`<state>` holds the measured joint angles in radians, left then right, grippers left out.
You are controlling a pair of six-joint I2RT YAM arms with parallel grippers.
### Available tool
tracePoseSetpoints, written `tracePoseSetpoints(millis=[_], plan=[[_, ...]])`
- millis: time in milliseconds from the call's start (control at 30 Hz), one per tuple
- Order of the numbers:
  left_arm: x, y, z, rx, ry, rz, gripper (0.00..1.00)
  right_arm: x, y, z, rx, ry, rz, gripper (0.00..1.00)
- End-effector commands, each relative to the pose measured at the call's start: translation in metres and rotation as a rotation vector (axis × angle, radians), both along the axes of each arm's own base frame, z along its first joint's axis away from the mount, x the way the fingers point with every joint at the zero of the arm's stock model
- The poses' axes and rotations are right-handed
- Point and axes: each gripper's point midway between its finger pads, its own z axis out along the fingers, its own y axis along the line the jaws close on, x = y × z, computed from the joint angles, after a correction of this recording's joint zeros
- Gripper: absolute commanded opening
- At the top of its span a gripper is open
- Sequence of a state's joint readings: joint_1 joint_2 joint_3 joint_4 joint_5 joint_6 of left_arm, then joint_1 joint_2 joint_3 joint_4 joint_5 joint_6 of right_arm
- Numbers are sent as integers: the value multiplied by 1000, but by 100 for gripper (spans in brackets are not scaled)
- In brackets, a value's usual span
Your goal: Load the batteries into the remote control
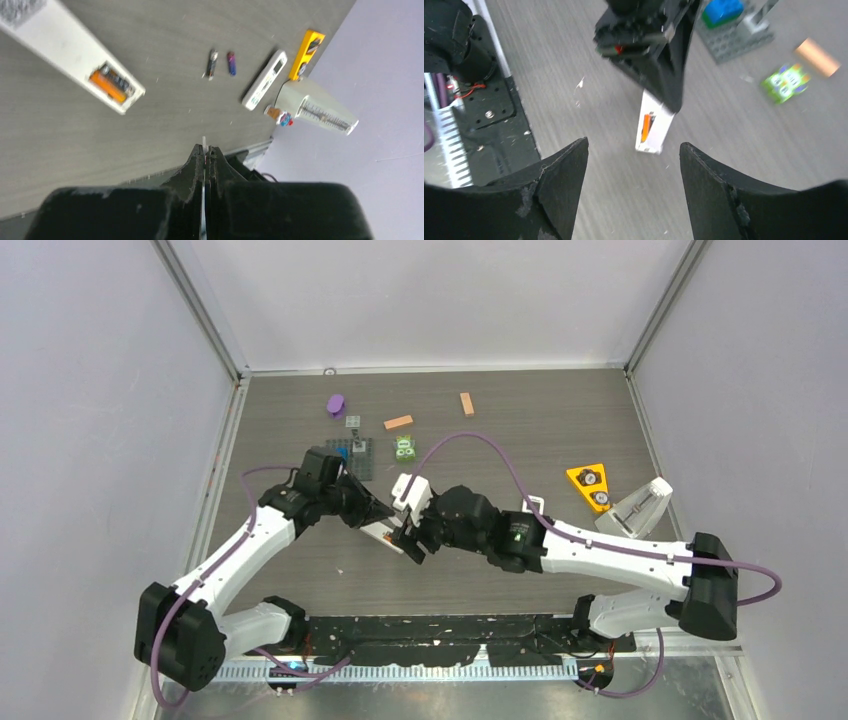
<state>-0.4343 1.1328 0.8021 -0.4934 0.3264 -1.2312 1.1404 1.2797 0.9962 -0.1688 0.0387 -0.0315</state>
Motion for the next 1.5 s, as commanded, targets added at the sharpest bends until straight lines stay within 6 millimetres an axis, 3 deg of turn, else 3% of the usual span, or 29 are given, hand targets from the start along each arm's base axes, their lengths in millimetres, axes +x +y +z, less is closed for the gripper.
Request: tracePoseSetpoints(millis=[0, 200, 367, 533, 600, 867, 1100, 1400, 1433, 1467], plan=[[-29, -6, 18, -80, 160, -20, 0, 21, -3, 27, 3, -328, -60, 72], [-41, -5, 34, -94, 180, -33, 0, 23, -4, 33, 32, -405, -81, 71], [-56, -9, 37, -160, 252, -39, 0, 16, -8, 38, 143, -437, -96, 75], [-69, -1, 41, -181, 281, 29, 0, 5, -13, 43, 254, -471, -74, 76], [-69, 3, 44, -179, 269, 68, 0, -1, -13, 36, 261, -485, -42, 78], [-74, 7, 45, -180, 289, 100, 0, -12, -6, 41, 365, -527, 16, 77], [-78, 6, 45, -199, 307, 93, 0, -21, 11, 32, 332, -598, 114, 73], [-82, 6, 41, -200, 323, 87, 0, -26, 19, 20, 276, -682, 191, 73], [-83, 6, 41, -201, 326, 85, 0, -26, 19, 20, 275, -683, 193, 72], [-83, 6, 41, -203, 328, 85, 0, -27, 15, 34, 305, -697, 183, 67]])
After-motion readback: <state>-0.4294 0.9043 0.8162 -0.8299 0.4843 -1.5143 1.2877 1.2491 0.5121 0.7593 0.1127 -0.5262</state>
